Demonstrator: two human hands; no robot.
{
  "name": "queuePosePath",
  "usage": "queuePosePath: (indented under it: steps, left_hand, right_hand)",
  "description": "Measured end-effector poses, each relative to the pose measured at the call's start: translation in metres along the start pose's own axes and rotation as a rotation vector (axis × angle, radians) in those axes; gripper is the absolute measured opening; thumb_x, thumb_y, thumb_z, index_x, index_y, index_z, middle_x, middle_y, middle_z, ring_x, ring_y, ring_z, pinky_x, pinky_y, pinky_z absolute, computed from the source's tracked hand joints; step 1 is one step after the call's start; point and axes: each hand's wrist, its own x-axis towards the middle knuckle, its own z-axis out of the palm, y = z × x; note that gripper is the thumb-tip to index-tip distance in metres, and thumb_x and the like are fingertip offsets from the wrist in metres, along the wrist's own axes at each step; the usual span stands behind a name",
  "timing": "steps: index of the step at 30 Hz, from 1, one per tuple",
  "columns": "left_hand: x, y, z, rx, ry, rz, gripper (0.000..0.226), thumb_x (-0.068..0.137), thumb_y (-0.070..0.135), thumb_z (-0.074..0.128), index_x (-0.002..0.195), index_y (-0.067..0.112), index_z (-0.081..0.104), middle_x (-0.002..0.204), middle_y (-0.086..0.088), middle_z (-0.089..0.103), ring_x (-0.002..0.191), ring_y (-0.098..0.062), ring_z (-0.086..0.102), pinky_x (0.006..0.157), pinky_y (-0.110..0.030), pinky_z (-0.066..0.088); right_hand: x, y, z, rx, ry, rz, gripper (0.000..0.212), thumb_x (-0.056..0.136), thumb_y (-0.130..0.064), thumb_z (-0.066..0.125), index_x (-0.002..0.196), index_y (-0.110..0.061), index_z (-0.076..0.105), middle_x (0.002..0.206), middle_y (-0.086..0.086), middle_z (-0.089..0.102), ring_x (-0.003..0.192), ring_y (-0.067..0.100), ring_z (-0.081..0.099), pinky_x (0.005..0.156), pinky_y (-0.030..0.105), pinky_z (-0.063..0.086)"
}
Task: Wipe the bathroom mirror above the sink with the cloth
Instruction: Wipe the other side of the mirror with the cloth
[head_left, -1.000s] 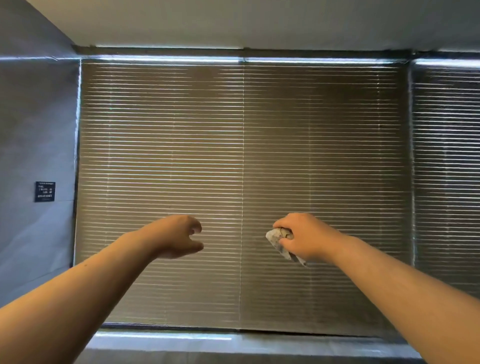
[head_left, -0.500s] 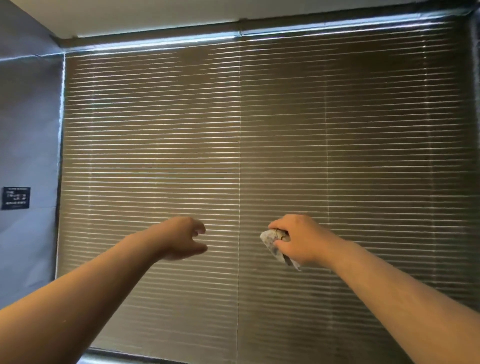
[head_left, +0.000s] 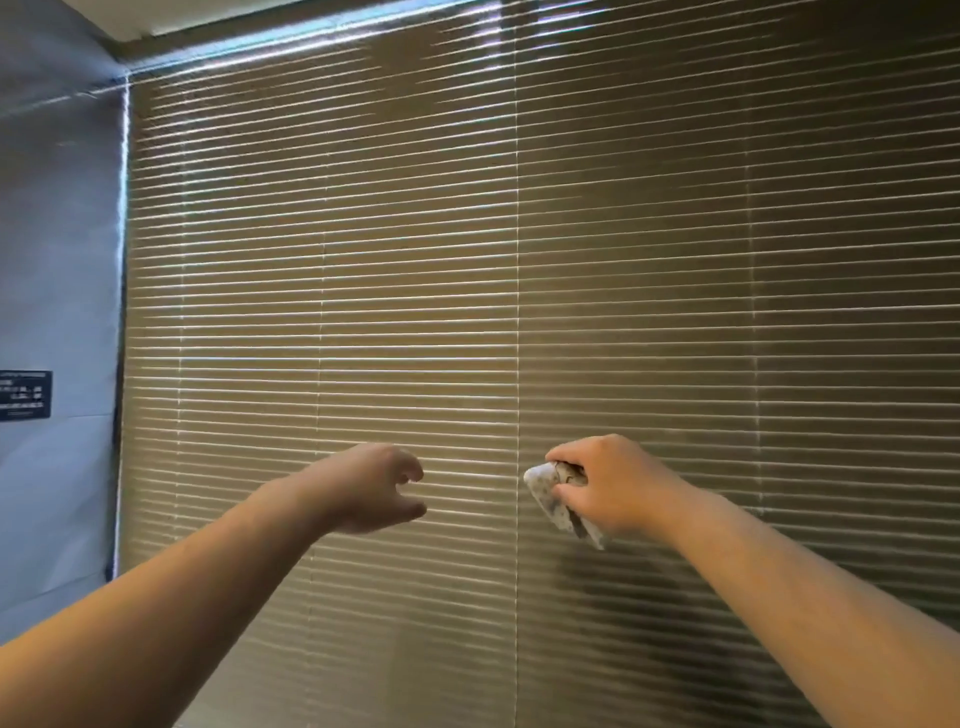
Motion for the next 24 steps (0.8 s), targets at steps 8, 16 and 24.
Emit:
queuePosePath:
  steps: [8, 16, 24]
  left_hand:
    - [0.066, -0.042, 0.023, -0.060, 0.060, 0.077, 0.049, 0.088, 0.051, 0.058, 0.132, 0.029, 0.054, 0.131, 0.014, 0.057, 0.117, -0.005, 0.053, 0.099, -0.024, 0.043]
    - [0.097, -0.068, 0.047, -0.398, 0.189, 0.168, 0.036, 0.081, 0.057, 0.058, 0.109, 0.036, 0.065, 0.106, 0.022, 0.066, 0.100, 0.005, 0.060, 0.089, -0.029, 0.054]
    - [0.088, -0.061, 0.073, -0.894, 0.286, 0.157, 0.036, 0.072, 0.050, 0.070, 0.100, 0.027, 0.071, 0.102, 0.001, 0.072, 0.097, -0.019, 0.069, 0.081, -0.033, 0.057]
  right_hand:
    - [0.082, 0.008, 0.055, 0.159, 0.070, -0.085, 0.033, 0.095, -0.030, 0.063, 0.127, -0.032, 0.062, 0.106, -0.016, 0.067, 0.093, 0.005, 0.064, 0.076, 0.025, 0.059]
    - [0.137, -0.011, 0.103, 0.471, 0.247, -0.237, 0.033, 0.086, -0.027, 0.074, 0.119, -0.026, 0.069, 0.095, -0.027, 0.065, 0.092, -0.005, 0.066, 0.069, 0.013, 0.056]
    - [0.154, -0.012, 0.145, 1.099, 0.232, -0.232, 0.017, 0.085, -0.012, 0.075, 0.100, -0.021, 0.074, 0.091, -0.005, 0.076, 0.088, 0.013, 0.073, 0.075, 0.031, 0.062]
